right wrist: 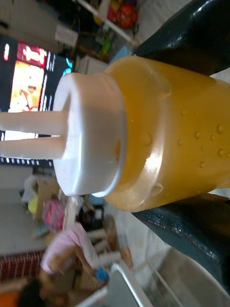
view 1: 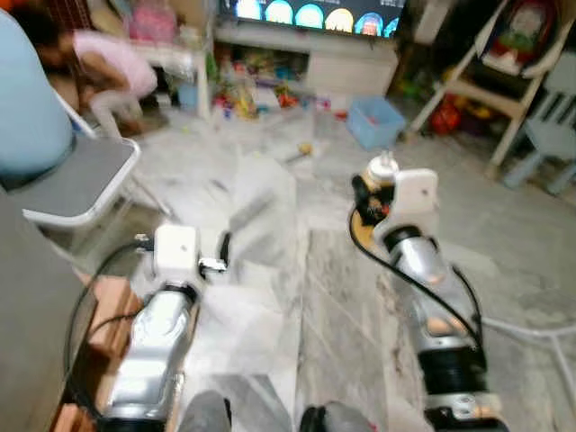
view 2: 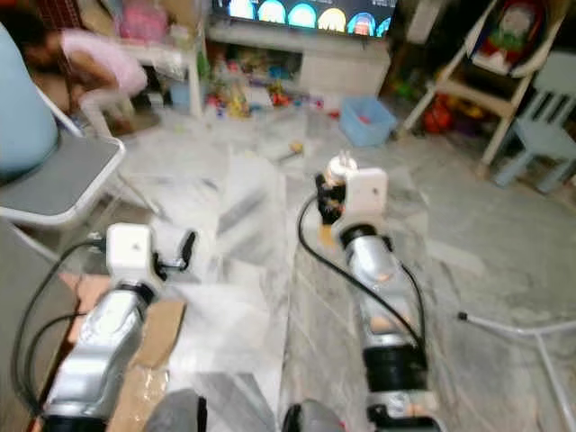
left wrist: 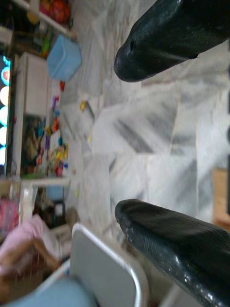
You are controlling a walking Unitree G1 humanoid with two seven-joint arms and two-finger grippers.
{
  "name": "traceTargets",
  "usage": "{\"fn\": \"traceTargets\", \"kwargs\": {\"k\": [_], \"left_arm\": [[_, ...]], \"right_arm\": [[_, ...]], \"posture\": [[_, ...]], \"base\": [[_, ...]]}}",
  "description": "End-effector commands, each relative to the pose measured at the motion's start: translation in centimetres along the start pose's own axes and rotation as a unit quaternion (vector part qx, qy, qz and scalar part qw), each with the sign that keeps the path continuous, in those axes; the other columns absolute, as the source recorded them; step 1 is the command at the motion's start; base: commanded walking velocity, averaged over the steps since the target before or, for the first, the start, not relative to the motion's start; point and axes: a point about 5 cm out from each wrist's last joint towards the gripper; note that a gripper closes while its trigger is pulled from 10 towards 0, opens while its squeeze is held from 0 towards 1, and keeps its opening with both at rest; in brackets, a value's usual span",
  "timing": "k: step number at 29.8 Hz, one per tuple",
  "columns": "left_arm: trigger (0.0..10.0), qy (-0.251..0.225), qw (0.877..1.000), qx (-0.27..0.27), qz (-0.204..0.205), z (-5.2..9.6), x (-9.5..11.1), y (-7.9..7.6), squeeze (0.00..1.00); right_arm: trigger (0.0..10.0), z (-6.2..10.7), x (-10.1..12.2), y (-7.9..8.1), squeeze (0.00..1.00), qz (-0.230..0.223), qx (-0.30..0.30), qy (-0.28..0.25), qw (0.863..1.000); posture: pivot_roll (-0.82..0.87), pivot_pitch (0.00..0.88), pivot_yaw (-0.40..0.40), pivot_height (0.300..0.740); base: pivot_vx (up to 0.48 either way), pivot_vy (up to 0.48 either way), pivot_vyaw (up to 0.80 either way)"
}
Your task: Restocking fridge
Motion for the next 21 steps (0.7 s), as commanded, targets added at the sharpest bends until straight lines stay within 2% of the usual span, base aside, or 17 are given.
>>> {"fn": "traceTargets", "kwargs": {"k": [1, 3, 10, 14, 21], "left_arm": [[10.0, -0.011, 1.0, -0.016, -0.008, 0.5, 0.3, -0.6, 0.0], [10.0, -0.012, 1.0, -0.008, -0.015, 0.9, 0.2, 0.0, 0.0], [10.0, -0.01, 1.0, 0.005, -0.027, 2.4, -0.3, 1.7, 0.0], [10.0, -0.018, 0.999, 0.012, -0.03, 2.8, -0.2, 2.1, 0.0], [10.0, -0.034, 0.999, 0.031, -0.001, 2.0, 0.6, 2.2, 0.0]], "right_arm": [[10.0, 0.2, 0.0, -1.8, 0.0, 0.008, -0.036, 0.006, 0.999], [10.0, 0.8, -0.4, -2.6, 0.0, 0.02, -0.052, 0.013, 0.998], [10.0, 2.6, -1.6, -3.9, 0.0, 0.029, -0.07, 0.036, 0.996], [10.0, 2.7, -1.8, -3.9, 0.0, 0.029, -0.073, 0.041, 0.996], [10.0, 1.8, -1.0, -3.3, 0.0, 0.019, -0.073, 0.025, 0.997]], "posture": [[0.09, 0.0, -0.08, 0.74], [0.09, 0.0, -0.079, 0.74], [0.1, 0.0, -0.078, 0.74], [0.1, 0.0, -0.076, 0.74], [0.1, 0.0, -0.078, 0.74]], "base": [[-0.36, 0.319, 0.0], [-0.358, 0.324, 0.0], [-0.343, 0.339, 0.0], [-0.083, 0.088, 0.0], [0.0, 0.0, 0.0]]}}
Point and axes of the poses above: a point about 5 cm out from each wrist's last joint towards the gripper, its own z axis pointing back from the gripper into the wrist, its own x axis along the axis of the wrist's last joint, y = z × x, and after that the axes turned 1 degree about z, right-handed
